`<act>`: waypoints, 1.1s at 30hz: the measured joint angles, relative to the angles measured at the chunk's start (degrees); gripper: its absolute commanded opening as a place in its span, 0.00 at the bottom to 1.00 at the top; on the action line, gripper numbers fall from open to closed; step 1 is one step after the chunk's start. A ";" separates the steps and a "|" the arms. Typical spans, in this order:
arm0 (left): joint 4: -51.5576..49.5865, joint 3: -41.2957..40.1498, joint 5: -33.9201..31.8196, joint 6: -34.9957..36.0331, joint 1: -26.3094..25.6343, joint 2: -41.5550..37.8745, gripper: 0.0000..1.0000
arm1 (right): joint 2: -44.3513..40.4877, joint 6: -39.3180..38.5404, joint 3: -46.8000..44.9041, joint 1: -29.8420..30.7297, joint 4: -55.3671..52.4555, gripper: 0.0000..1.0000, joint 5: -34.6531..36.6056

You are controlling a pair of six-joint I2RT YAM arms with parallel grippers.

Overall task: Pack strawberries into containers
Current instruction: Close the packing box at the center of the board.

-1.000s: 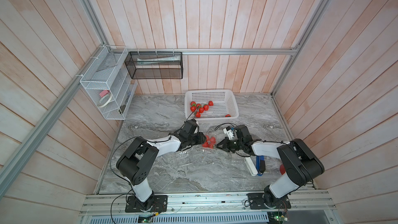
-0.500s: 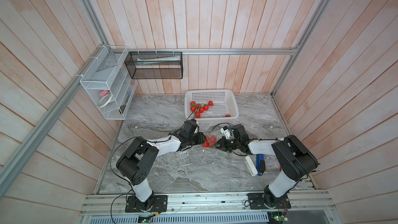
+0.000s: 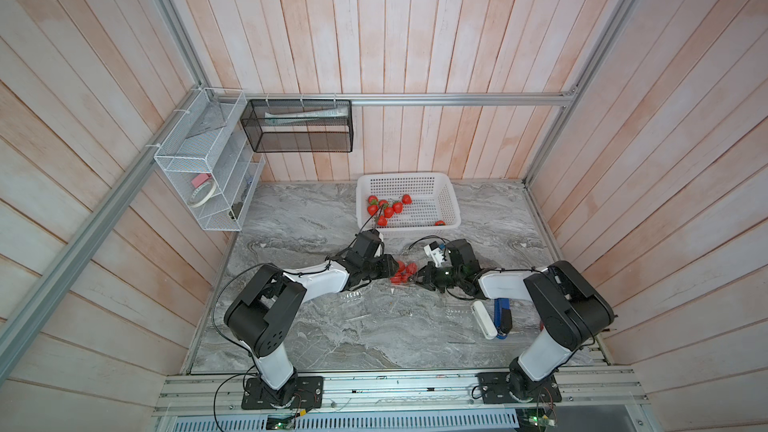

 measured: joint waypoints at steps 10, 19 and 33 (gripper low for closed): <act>-0.07 0.00 0.04 0.02 0.00 0.00 0.46 | -4.07 -2.62 -1.81 1.75 -5.11 0.04 2.34; -0.07 0.00 0.07 0.00 0.00 0.11 0.46 | -3.61 -3.58 -1.79 3.76 -6.84 0.04 3.23; -0.07 0.00 0.09 0.00 0.00 0.15 0.46 | -3.08 -6.75 -0.57 5.33 -10.56 0.08 8.96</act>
